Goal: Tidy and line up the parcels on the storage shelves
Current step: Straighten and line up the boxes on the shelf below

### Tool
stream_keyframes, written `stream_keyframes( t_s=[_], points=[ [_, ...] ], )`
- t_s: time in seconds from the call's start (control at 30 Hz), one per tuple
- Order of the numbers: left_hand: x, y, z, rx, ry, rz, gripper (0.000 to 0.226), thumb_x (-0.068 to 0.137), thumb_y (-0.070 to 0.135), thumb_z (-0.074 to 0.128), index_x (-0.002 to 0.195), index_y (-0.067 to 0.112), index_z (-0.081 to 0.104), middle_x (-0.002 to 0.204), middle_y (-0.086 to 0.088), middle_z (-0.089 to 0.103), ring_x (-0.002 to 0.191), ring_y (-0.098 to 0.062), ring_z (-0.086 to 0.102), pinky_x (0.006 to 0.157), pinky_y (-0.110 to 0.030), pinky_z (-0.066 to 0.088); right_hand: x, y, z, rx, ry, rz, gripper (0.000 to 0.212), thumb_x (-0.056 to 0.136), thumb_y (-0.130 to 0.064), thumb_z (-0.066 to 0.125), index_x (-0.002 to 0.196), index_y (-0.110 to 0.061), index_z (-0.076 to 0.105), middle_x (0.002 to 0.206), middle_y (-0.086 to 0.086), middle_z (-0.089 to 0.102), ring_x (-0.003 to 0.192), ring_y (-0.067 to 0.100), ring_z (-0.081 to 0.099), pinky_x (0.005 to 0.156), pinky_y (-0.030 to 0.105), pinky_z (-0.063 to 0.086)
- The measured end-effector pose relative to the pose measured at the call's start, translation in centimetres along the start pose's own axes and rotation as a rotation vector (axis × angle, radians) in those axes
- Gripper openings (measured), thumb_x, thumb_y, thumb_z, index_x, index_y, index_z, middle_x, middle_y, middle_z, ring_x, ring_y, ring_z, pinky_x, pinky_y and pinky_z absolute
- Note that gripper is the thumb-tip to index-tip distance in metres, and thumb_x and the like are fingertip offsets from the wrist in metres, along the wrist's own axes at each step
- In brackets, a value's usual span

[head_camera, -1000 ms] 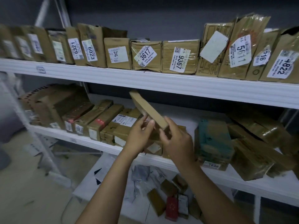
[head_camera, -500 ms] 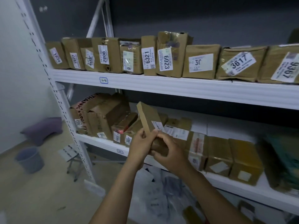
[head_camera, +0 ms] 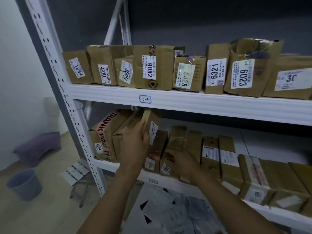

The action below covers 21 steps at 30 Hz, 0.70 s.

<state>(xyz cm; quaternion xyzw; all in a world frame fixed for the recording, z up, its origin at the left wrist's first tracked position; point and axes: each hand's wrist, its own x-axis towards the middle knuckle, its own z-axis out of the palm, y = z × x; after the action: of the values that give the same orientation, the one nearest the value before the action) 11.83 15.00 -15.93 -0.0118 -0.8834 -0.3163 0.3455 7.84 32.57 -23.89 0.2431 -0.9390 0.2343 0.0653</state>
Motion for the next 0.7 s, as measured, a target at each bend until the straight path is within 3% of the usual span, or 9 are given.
stream_keyframes(
  t_s=[0.13, 0.2, 0.27, 0.33, 0.4, 0.43, 0.7],
  points=[
    [1.8, -1.9, 0.5, 0.083, -0.016, 0.079, 0.05, 0.083, 0.002, 0.058, 0.13, 0.019, 0.059, 0.086, -0.013, 0.07, 0.075, -0.03, 0.064, 0.063, -0.039, 0.053, 4.1, -0.9, 1.3, -0.16, -0.021, -0.083, 0.049, 0.098, -0.042, 0.05, 0.142, -0.022, 0.046, 0.146, 0.005, 0.044, 0.122, 0.026, 0.05, 0.098, 0.031, 0.044],
    [2.3, -2.6, 1.0, 0.115, -0.02, 0.119, 0.057, 0.081, -0.001, 0.06, 0.134, 0.019, 0.056, 0.089, -0.015, 0.071, 0.074, -0.031, 0.064, 0.062, -0.039, 0.054, 5.7, -1.2, 2.2, -0.204, -0.1, -0.094, 0.052, 0.1, -0.04, 0.045, 0.149, -0.023, 0.036, 0.156, 0.007, 0.029, 0.137, 0.027, 0.035, 0.108, 0.03, 0.031],
    [2.8, -3.2, 1.5, 0.165, -0.048, 0.15, 0.056, 0.081, -0.001, 0.059, 0.134, 0.018, 0.056, 0.093, -0.017, 0.069, 0.077, -0.033, 0.064, 0.062, -0.034, 0.051, 6.4, -1.1, 3.1, -0.253, -0.17, -0.071, 0.055, 0.1, -0.04, 0.043, 0.151, -0.024, 0.031, 0.159, 0.009, 0.022, 0.144, 0.03, 0.024, 0.112, 0.039, 0.028],
    [3.2, -3.8, 2.0, 0.182, -0.085, 0.136, 0.042, 0.083, 0.001, 0.057, 0.123, 0.014, 0.063, 0.098, -0.018, 0.068, 0.084, -0.035, 0.063, 0.064, -0.031, 0.046, 6.2, -0.6, 3.6, -0.303, -0.171, -0.089, 0.053, 0.094, -0.045, 0.041, 0.142, -0.024, 0.048, 0.15, 0.014, 0.04, 0.135, 0.035, 0.042, 0.1, 0.05, 0.044],
    [3.4, -4.3, 2.5, 0.209, -0.095, 0.134, 0.032, 0.085, 0.002, 0.058, 0.114, 0.011, 0.067, 0.096, -0.019, 0.068, 0.085, -0.036, 0.063, 0.065, -0.033, 0.049, 5.5, 0.3, 4.0, -0.313, -0.186, -0.049, 0.052, 0.086, -0.049, 0.04, 0.127, -0.027, 0.062, 0.131, 0.011, 0.06, 0.111, 0.032, 0.064, 0.077, 0.047, 0.057],
    [3.4, -4.5, 2.9, 0.226, -0.105, 0.139, 0.03, 0.085, 0.003, 0.058, 0.112, 0.011, 0.067, 0.094, -0.019, 0.067, 0.084, -0.036, 0.063, 0.064, -0.034, 0.049, 5.2, 0.8, 4.3, -0.313, -0.159, -0.038, 0.051, 0.085, -0.049, 0.04, 0.124, -0.028, 0.064, 0.127, 0.009, 0.064, 0.104, 0.028, 0.068, 0.074, 0.044, 0.057],
    [2.3, -5.4, 6.6, 0.226, -0.264, 0.076, 0.027, 0.095, 0.011, 0.052, 0.121, 0.008, 0.059, 0.105, -0.014, 0.066, 0.088, -0.031, 0.064, 0.071, -0.035, 0.051, 4.0, 0.9, 3.9, -0.315, -0.109, -0.001, 0.049, 0.084, -0.051, 0.039, 0.12, -0.032, 0.067, 0.118, 0.003, 0.069, 0.09, 0.02, 0.071, 0.074, 0.038, 0.057]
  ],
)
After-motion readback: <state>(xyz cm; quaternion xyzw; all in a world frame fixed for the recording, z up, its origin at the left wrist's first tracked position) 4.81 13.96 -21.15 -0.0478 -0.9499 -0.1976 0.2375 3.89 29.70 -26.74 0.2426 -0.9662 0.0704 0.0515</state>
